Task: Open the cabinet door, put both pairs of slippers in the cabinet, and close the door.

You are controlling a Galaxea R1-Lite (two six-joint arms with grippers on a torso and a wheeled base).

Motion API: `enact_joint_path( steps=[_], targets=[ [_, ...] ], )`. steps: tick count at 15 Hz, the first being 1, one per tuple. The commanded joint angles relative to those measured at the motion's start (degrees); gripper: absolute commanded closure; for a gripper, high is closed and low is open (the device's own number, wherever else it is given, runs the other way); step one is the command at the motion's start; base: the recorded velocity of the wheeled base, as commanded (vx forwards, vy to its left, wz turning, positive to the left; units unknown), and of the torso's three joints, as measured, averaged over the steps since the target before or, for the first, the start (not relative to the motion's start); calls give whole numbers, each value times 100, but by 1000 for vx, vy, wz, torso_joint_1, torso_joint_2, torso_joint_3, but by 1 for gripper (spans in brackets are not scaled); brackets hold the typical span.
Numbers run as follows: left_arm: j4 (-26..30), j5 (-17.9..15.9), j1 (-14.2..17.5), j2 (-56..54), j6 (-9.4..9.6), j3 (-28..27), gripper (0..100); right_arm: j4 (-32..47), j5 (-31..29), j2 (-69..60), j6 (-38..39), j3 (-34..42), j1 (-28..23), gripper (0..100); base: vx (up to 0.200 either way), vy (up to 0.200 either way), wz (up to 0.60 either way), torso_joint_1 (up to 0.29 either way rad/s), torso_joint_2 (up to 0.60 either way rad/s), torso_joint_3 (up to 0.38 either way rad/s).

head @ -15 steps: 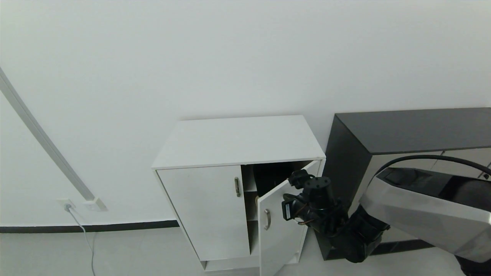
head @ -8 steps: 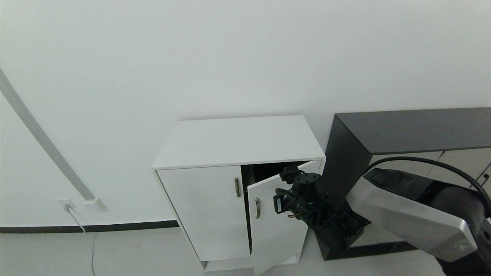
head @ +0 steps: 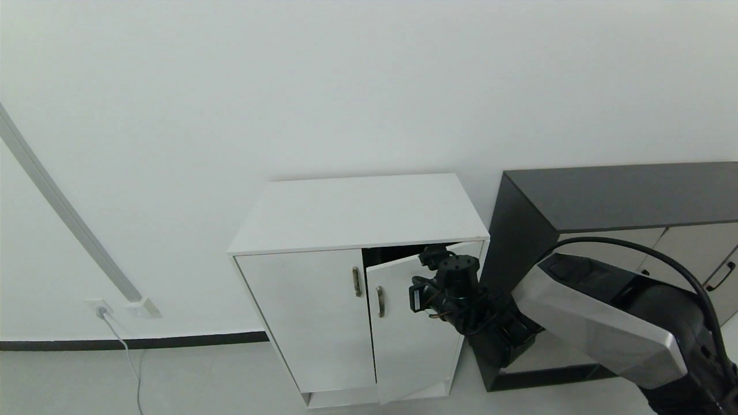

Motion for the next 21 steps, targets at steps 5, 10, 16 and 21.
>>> enact_joint_path(
  steps=[5, 10, 16, 21],
  targets=[
    [-1, 7, 6, 0, -6, 1, 100, 284, 3, 182, -1, -551, -90, 100, 0, 0, 0, 0, 0, 0],
    [-1, 7, 6, 0, -6, 1, 100, 486, -6, 305, -10, -938, -178, 100, 0, 0, 0, 0, 0, 0],
    [-1, 7, 6, 0, -6, 1, 100, 802, -23, 455, -19, -1342, -301, 100, 0, 0, 0, 0, 0, 0],
    [-1, -1, 6, 0, -6, 1, 100, 864, -32, 490, -19, -1439, -415, 100, 0, 0, 0, 0, 0, 0]
  ],
)
